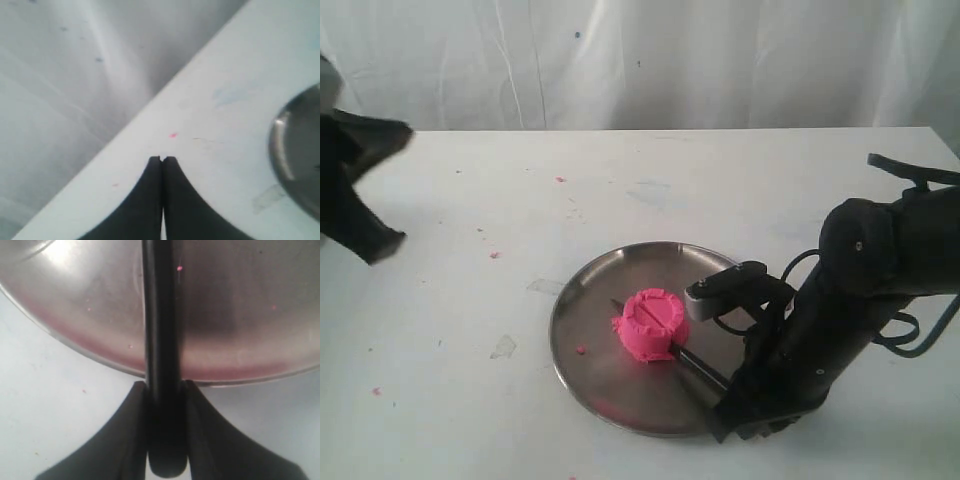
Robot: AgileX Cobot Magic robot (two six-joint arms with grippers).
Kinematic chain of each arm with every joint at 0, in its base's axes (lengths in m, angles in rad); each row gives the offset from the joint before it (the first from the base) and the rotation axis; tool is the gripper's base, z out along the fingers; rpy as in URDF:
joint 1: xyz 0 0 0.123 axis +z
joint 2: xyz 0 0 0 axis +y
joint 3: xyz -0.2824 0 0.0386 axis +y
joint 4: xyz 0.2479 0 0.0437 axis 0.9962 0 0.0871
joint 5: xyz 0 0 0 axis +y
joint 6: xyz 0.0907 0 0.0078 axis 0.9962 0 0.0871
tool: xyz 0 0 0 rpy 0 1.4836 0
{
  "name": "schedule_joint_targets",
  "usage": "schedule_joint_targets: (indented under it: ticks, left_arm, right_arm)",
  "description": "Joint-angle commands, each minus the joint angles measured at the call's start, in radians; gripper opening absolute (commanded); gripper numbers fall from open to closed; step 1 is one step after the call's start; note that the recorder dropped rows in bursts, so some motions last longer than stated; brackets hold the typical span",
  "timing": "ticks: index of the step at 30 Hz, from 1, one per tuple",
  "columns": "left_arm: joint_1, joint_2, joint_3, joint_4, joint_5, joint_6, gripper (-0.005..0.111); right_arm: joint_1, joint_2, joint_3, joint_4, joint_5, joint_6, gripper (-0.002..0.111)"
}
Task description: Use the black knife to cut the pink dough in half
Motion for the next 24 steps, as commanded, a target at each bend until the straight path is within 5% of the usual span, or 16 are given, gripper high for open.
schedule_joint_targets:
  ticks: [1,7,13,17,24]
  left_arm:
    - [-0.002,-0.206,-0.001,0.002,0.215,-0.010,0.000]
    - [-0.002,-0.360,-0.001,-0.039,0.247,-0.013,0.000]
    - [-0.002,-0.377,-0.001,-0.434,0.244,-0.013,0.000]
    - [-0.002,-0.377,-0.001,-0.477,0.287,-0.009,0.000]
    - [-0.002,-0.377,-0.001,-0.504,0.582,0.160,0.000]
  right_arm:
    - [0.000,-0.001,-0.001,-0.003,0.015,-0.009,0.000]
    - [0.000,-0.001,-0.001,-0.012,0.033,-0.009,0.000]
    - [0.000,0.011,-0.001,-0.032,0.035,-0.009,0.000]
    - [0.000,0.017,-0.001,-0.032,0.039,-0.009,0.000]
    - [0.000,0.034,-0.001,-0.016,0.057,-0.009,0.000]
